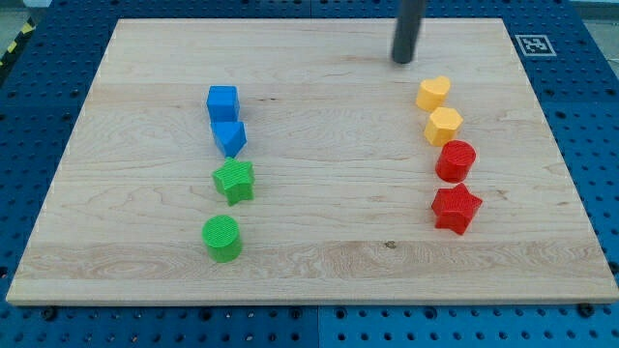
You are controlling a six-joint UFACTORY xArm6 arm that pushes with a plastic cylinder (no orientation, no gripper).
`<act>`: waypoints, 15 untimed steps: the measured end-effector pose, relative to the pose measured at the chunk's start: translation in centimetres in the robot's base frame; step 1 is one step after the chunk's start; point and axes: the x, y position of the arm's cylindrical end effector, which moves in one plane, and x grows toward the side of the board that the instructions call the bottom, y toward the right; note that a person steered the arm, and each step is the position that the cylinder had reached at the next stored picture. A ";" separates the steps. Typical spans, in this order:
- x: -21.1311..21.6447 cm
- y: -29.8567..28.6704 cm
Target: Slightly slide the yellow hexagon to the left side of the board
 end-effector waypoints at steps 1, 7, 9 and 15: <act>1.2 4.9; 13.8 5.5; 14.0 1.2; 19.2 6.8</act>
